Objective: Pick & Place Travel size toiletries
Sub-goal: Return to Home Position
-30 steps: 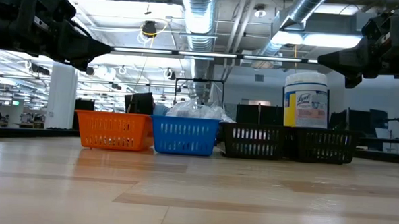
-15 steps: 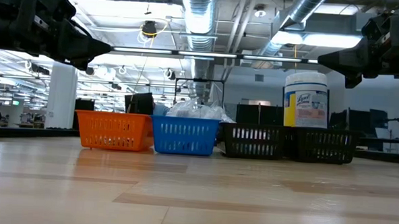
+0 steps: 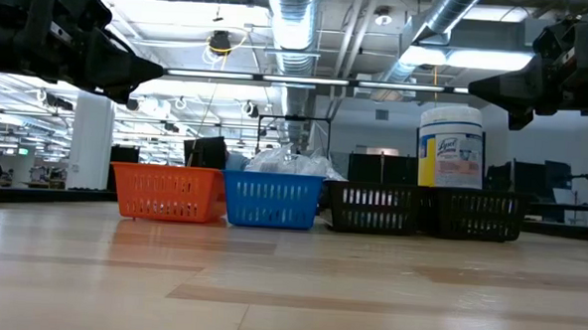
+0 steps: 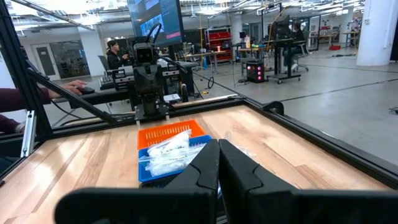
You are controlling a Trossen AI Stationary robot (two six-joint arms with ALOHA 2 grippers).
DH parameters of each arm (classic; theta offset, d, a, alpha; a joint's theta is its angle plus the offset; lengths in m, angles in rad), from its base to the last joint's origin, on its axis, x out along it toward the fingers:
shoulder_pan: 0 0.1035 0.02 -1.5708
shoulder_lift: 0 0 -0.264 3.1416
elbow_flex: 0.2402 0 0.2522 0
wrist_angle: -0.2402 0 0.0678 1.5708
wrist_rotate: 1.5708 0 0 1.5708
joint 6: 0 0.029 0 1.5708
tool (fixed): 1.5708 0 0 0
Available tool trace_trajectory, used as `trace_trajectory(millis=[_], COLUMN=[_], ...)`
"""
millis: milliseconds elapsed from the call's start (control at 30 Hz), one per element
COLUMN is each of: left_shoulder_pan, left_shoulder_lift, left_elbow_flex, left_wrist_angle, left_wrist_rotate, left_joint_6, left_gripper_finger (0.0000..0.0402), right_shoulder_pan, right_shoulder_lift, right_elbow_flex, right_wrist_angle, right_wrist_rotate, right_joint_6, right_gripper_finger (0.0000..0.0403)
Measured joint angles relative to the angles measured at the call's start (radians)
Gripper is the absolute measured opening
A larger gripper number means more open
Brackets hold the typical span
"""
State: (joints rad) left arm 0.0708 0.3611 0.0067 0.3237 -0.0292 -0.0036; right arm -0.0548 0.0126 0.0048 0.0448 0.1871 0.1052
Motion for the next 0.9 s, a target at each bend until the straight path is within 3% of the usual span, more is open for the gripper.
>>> trace_trajectory(millis=[900], left_shoulder_pan=[0.0], left_shoulder_lift=[0.0], left_elbow_flex=[0.0], left_wrist_angle=[0.016], left_wrist_rotate=[0.0], left_joint_6=[-0.001], left_gripper_finger=[0.0004], right_shoulder_pan=[0.0], right_shoulder_lift=[0.0], right_elbow_flex=[0.0], right_wrist_angle=[0.0], right_wrist_rotate=[0.0], right_joint_6=[0.0], right_gripper_finger=[0.0])
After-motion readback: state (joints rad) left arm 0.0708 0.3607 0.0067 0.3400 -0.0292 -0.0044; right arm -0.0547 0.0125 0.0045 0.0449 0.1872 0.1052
